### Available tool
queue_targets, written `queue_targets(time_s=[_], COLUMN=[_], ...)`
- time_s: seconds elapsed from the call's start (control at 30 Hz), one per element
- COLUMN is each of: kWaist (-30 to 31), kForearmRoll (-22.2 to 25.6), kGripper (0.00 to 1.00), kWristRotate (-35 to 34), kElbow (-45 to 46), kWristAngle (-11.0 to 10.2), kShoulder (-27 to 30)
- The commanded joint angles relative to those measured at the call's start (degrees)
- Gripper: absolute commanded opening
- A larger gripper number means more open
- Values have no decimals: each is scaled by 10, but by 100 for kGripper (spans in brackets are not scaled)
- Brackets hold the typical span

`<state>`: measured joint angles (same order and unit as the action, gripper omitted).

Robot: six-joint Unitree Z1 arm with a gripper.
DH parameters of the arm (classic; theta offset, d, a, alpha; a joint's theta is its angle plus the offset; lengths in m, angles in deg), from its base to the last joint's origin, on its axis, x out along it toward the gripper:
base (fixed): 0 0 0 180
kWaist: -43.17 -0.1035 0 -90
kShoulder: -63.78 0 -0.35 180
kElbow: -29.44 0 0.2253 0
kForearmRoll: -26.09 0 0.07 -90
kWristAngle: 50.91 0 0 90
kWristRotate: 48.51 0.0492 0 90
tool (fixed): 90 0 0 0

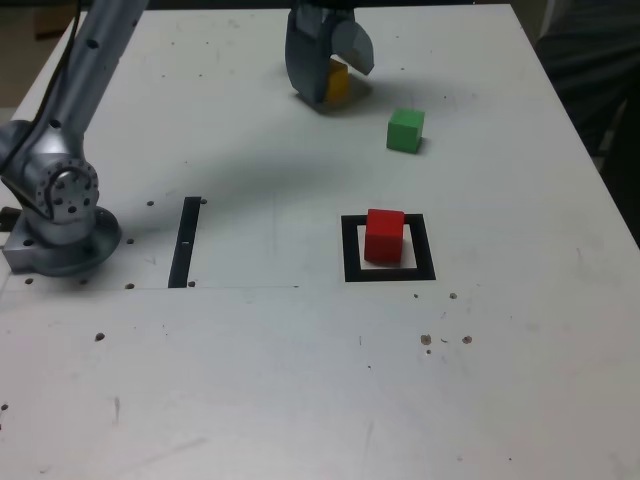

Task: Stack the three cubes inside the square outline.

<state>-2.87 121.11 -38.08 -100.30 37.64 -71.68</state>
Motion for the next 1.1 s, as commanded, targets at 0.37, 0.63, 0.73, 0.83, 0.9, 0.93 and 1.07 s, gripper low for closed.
queue_targets(time_s=[0.37,0.63,0.73,0.83,0.9,0.93,1.07], kWaist=[-1,-1,0,3,9,12,32], kForearmRoll=[2,7,8,8,8,8,7], kGripper=[28,28,28,28,28,28,28], kWristRotate=[-4,2,10,22,32,36,53], kElbow=[-20,-17,-14,-11,-7,-5,10], kWristAngle=[-3,-4,-6,-10,-13,-14,-15], kShoulder=[-3,0,5,17,28,34,64])
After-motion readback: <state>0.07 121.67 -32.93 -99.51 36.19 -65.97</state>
